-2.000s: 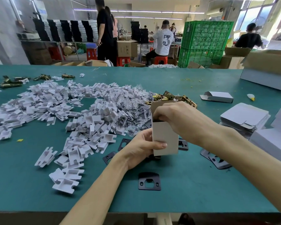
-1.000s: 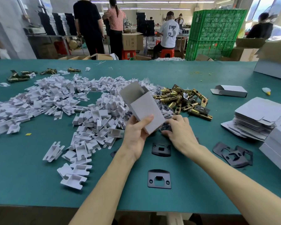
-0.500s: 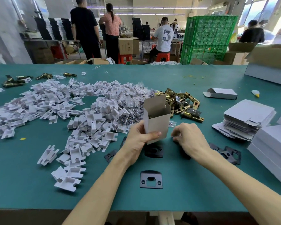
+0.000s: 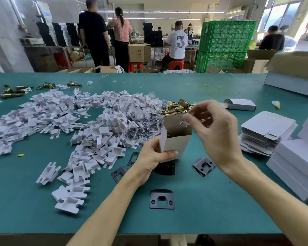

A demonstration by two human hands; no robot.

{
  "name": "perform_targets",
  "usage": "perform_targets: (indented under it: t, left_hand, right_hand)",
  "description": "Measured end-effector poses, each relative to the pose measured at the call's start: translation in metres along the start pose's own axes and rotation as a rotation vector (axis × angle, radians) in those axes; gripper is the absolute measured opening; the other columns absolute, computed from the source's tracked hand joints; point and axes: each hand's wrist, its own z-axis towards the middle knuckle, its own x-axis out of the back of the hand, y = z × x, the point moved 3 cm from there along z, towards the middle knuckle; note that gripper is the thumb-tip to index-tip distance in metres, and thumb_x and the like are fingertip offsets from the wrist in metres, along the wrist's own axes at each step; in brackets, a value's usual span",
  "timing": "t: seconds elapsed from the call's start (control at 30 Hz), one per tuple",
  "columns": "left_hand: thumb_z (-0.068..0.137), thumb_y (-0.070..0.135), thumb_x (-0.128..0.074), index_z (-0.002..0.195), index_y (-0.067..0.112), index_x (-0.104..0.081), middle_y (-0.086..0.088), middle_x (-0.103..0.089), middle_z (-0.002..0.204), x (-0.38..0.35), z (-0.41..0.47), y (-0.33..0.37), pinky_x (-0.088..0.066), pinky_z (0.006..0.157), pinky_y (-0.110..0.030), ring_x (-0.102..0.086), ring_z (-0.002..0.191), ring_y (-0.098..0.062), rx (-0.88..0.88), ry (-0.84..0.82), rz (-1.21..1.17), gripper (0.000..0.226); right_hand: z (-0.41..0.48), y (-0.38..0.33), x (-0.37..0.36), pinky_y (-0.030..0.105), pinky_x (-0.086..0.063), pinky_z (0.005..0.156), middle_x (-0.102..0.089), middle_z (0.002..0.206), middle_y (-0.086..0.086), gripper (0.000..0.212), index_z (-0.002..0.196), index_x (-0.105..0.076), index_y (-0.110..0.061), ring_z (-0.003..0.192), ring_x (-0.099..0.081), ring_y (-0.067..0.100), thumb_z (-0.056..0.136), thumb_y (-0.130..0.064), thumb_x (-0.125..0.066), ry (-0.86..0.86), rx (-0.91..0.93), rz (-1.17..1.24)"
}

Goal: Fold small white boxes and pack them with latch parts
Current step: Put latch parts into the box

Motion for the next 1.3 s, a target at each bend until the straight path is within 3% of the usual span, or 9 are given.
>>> perform_targets:
  t: [0.13,0.27,0.4,0.53,0.7,0.9,1.0,1.1,1.3]
  left_hand:
    - [0.072,0.003,-0.086,0.102,0.027,-0.081,-0.004,-0.078,0.105,-0.002,-0.002,0.001,-0.058,0.082,-0.024,-0.072,0.101,-0.015,0.009,0.002,0.011,0.039]
    - [0.072,0.008,-0.088,0.108,0.024,-0.079,-0.005,-0.078,0.111,-0.002,-0.002,0.002,-0.057,0.085,-0.025,-0.072,0.104,-0.016,0.004,0.003,0.029,0.041]
    - [0.081,0.01,-0.085,0.126,0.017,-0.071,-0.009,-0.076,0.12,-0.003,-0.001,0.0,-0.058,0.093,-0.032,-0.07,0.113,-0.023,0.02,-0.014,0.017,0.048]
    - [0.084,0.012,-0.083,0.133,0.017,-0.066,-0.012,-0.073,0.126,-0.003,0.0,-0.002,-0.058,0.098,-0.039,-0.068,0.119,-0.029,0.041,-0.04,0.002,0.052]
    - [0.086,0.013,-0.08,0.139,0.018,-0.06,-0.011,-0.07,0.132,-0.004,0.0,-0.002,-0.054,0.104,-0.045,-0.064,0.125,-0.028,0.03,-0.051,-0.017,0.057]
    - [0.092,0.01,-0.075,0.147,0.023,-0.055,-0.012,-0.066,0.139,-0.006,0.0,0.001,-0.054,0.105,-0.047,-0.061,0.13,-0.034,0.012,-0.118,-0.027,0.06]
    - [0.094,0.011,-0.074,0.151,0.03,-0.05,-0.012,-0.066,0.138,-0.006,-0.001,0.001,-0.053,0.105,-0.051,-0.062,0.129,-0.035,-0.013,-0.128,0.001,0.064]
    - [0.096,0.013,-0.072,0.157,0.04,-0.039,-0.01,-0.065,0.14,-0.004,-0.001,0.002,-0.052,0.107,-0.052,-0.062,0.131,-0.031,-0.052,-0.063,-0.002,0.074]
    - [0.099,0.016,-0.069,0.149,0.039,-0.053,0.011,-0.072,0.129,-0.004,-0.001,0.003,-0.059,0.091,-0.031,-0.068,0.116,-0.006,-0.132,0.048,0.109,0.057]
  right_hand:
    - [-0.005,0.005,-0.02,0.027,-0.047,0.081,-0.064,0.094,-0.003,0.014,0.098,-0.072,-0.014,0.09,-0.058,0.017,0.088,-0.021,-0.079,-0.217,0.035,-0.148]
    - [-0.012,0.013,-0.017,0.018,-0.039,0.089,-0.059,0.106,-0.002,0.016,0.109,-0.073,-0.016,0.104,-0.051,0.019,0.093,-0.019,-0.073,-0.107,0.037,-0.186]
    - [-0.017,0.028,-0.015,0.011,-0.044,0.075,-0.058,0.108,0.0,0.017,0.109,-0.069,-0.022,0.095,-0.06,0.017,0.094,-0.016,-0.072,-0.089,-0.158,-0.036]
    - [-0.02,0.028,-0.022,0.01,-0.046,0.078,-0.054,0.113,0.002,0.025,0.121,-0.069,-0.026,0.102,-0.059,0.009,0.099,-0.016,-0.066,-0.108,-0.14,0.022]
    - [-0.025,0.033,-0.035,0.026,-0.047,0.098,-0.042,0.129,0.001,0.023,0.123,-0.07,-0.023,0.116,-0.049,0.011,0.102,-0.018,-0.06,-0.257,-0.165,-0.027]
    - [-0.032,0.043,-0.037,0.026,-0.042,0.098,-0.037,0.133,-0.001,0.021,0.117,-0.064,-0.015,0.106,-0.042,0.003,0.101,-0.028,-0.061,-0.377,-0.233,-0.141]
    - [-0.032,0.044,-0.033,0.026,-0.051,0.092,-0.051,0.123,-0.003,0.021,0.117,-0.061,-0.026,0.097,-0.058,0.006,0.097,-0.022,-0.067,-0.32,-0.29,0.016]
    - [-0.04,0.048,-0.03,0.015,-0.053,0.067,-0.06,0.113,-0.01,0.038,0.119,-0.053,-0.03,0.087,-0.068,0.002,0.092,-0.015,-0.074,-0.19,-0.359,0.212]
    - [-0.054,0.059,-0.032,0.026,-0.056,0.073,-0.07,0.108,-0.013,0.034,0.111,-0.061,-0.032,0.085,-0.072,0.012,0.087,-0.021,-0.081,-0.02,-0.474,0.356]
